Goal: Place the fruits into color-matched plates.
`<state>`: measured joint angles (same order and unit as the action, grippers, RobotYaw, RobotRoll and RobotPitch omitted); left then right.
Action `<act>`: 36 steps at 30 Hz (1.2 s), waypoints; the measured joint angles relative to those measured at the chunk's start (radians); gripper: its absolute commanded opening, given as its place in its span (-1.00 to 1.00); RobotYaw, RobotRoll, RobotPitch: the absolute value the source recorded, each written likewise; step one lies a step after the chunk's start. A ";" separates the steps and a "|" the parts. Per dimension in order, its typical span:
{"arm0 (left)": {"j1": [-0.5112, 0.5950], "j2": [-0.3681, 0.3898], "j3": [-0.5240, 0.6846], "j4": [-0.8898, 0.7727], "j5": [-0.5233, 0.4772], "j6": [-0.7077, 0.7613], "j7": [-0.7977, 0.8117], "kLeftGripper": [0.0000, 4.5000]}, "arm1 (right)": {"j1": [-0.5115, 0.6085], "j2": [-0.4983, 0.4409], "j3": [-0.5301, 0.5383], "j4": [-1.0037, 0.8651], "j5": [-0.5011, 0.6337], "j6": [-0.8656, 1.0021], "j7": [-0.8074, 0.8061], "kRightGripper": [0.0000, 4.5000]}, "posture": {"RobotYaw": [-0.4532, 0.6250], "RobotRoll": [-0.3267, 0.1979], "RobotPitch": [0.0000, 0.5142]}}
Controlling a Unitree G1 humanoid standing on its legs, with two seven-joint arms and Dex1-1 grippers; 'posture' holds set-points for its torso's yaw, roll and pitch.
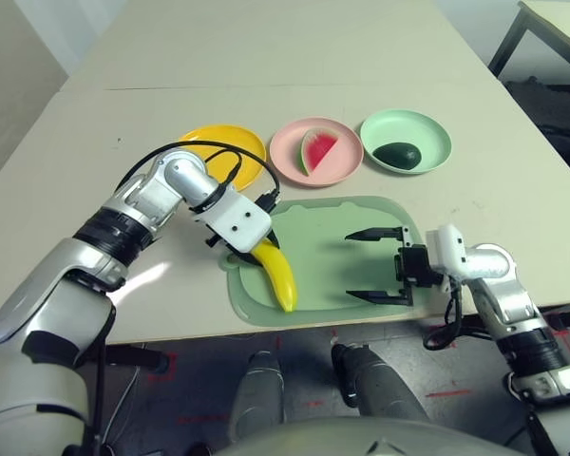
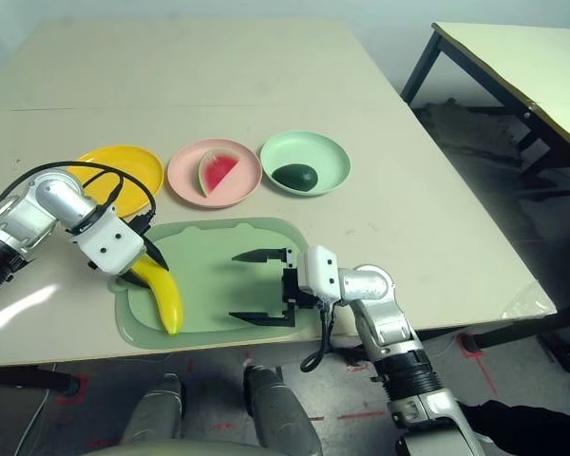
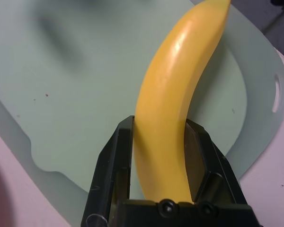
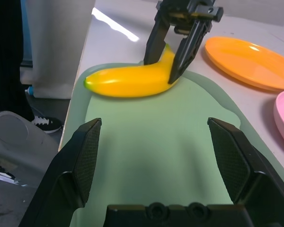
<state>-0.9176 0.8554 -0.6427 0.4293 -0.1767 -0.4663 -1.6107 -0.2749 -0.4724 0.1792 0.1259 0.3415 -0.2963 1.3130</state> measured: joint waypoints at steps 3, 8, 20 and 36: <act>-0.002 0.019 0.086 0.004 -0.023 0.035 0.000 -0.30 | 0.002 0.008 -0.003 0.000 0.002 0.002 -0.029 1.00 | -0.32 0.25 -0.28; -0.067 0.033 0.231 0.100 0.029 0.022 0.064 -0.30 | 0.025 0.068 -0.015 -0.009 0.006 0.062 -0.148 1.00 | -0.27 0.25 -0.27; -0.218 0.070 0.282 0.601 0.456 -0.182 0.557 -0.30 | 0.073 0.132 0.014 -0.057 -0.113 0.096 -0.362 1.00 | -0.28 0.25 -0.26; -0.242 -0.053 0.250 0.803 0.655 -0.240 0.864 0.03 | 0.088 0.116 0.020 -0.081 -0.144 0.092 -0.412 1.00 | -0.35 0.25 -0.24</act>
<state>-1.1598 0.8025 -0.3927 1.2321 0.4778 -0.7067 -0.7470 -0.1869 -0.3565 0.1991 0.0451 0.1972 -0.2042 0.9009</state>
